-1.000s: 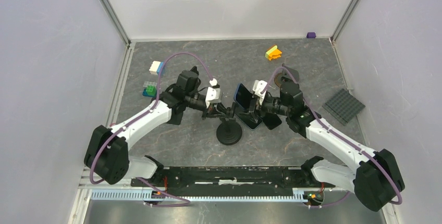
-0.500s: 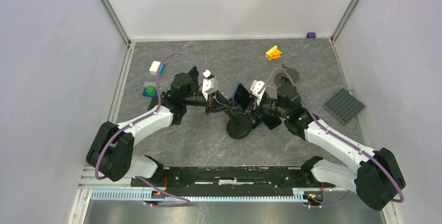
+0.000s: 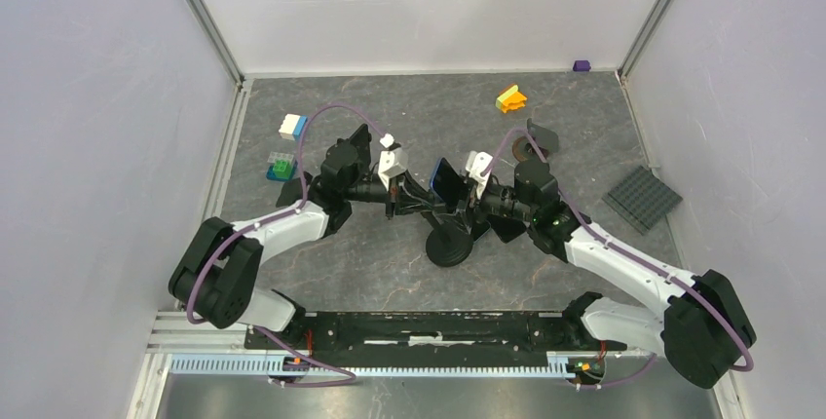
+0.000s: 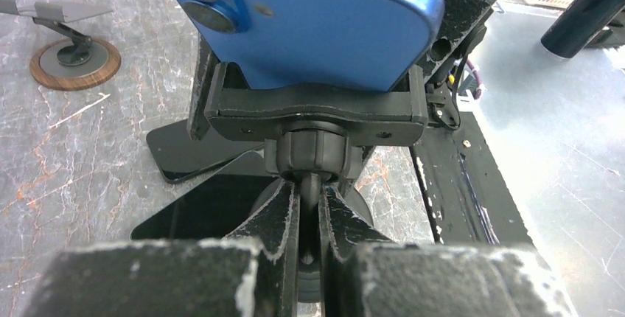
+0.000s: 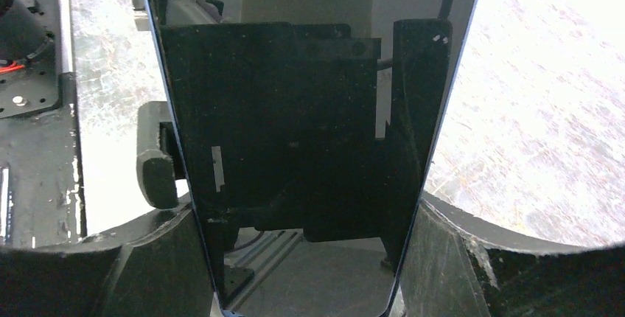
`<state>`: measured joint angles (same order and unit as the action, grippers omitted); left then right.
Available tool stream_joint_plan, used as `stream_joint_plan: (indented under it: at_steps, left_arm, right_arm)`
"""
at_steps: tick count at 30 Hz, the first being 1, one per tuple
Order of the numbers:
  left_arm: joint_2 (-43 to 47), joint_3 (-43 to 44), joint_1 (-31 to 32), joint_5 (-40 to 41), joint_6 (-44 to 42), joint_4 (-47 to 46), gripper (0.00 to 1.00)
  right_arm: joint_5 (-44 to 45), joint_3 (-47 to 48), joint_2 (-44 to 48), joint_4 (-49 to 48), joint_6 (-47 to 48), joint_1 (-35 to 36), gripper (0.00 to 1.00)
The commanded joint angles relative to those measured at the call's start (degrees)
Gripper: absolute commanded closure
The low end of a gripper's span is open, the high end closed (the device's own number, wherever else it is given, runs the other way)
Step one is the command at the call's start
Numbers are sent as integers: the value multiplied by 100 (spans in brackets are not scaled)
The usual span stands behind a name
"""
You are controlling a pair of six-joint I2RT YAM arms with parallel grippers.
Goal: Place the phone on the phone stand
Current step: Install the phone on the phone stand.
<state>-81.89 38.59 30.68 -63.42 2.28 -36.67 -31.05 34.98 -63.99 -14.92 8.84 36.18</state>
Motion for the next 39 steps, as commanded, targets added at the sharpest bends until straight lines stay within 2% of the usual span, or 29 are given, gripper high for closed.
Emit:
stream_joint_plan:
  at_steps: [1, 7, 14, 17, 25, 33, 39]
  left_arm:
    - [80, -91, 26, -14, 514, -1161, 98]
    - [140, -126, 61, 244, 731, -1155, 98]
    - [289, 82, 383, 649, 68, 105, 98]
    - [248, 123, 414, 735, 164, 164, 98]
    - [349, 32, 454, 1836, 746, -89, 98]
    - [388, 361, 496, 2837, 694, 672, 98]
    - [340, 569, 586, 3278, 440, 1119, 98]
  right_arm:
    - [-405, -97, 74, -748, -154, 38, 100]
    - [-714, -211, 76, -928, -240, 38, 100]
    - [-907, -151, 27, -991, -356, 55, 100]
    - [-938, -99, -21, -964, -401, 64, 100]
    - [-1108, -97, -148, -1125, -775, 99, 100]
    - [-1364, -52, -252, -1426, -1319, 115, 100]
    - [-1581, 2, -265, -1558, -1456, 204, 100]
